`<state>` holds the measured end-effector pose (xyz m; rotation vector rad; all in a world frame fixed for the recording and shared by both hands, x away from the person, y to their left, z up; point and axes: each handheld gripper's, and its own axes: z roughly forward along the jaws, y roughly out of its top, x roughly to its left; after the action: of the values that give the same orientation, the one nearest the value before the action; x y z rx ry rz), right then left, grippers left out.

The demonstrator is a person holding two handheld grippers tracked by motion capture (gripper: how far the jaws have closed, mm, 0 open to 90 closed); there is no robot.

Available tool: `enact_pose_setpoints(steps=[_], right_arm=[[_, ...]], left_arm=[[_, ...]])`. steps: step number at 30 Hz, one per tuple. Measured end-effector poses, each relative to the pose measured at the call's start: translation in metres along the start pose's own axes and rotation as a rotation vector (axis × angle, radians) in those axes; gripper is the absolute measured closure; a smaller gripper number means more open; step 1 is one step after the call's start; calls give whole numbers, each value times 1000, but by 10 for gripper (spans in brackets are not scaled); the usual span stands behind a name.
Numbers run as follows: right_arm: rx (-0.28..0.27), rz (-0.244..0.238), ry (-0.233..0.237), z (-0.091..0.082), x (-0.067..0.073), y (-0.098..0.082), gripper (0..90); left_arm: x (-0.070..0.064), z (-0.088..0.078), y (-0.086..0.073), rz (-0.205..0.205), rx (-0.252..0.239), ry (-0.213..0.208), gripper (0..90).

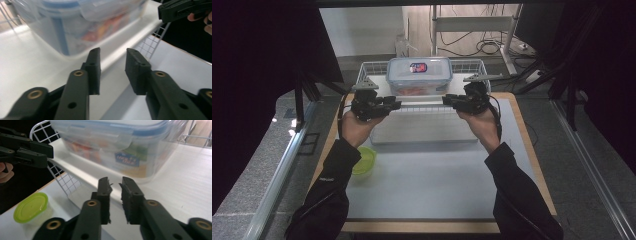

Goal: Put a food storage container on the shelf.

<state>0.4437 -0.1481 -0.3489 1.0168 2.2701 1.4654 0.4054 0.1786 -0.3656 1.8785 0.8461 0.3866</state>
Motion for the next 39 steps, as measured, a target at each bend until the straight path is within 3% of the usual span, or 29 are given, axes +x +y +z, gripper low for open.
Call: enact_pose_setpoints(steps=[9,18,23,28,34,39], right_arm=[[5,-69,13,-12,19,-24,512],[23,-130,38,-21,36,-56,329],[28,-125,55,-24,35,-73,236],[73,-123,64,-23,32,-92,136],[98,-124,75,-24,29,-115,55],[94,-129,69,-28,32,-132,28]], left_arm=[[-24,-12,-28,36,10,-32,476],[-41,-19,-55,76,6,-25,292],[-48,-20,-73,56,9,-26,202],[-51,-20,-94,32,38,-15,108],[-48,-22,-122,-14,40,-22,71],[-56,-27,-136,72,34,41,51]])
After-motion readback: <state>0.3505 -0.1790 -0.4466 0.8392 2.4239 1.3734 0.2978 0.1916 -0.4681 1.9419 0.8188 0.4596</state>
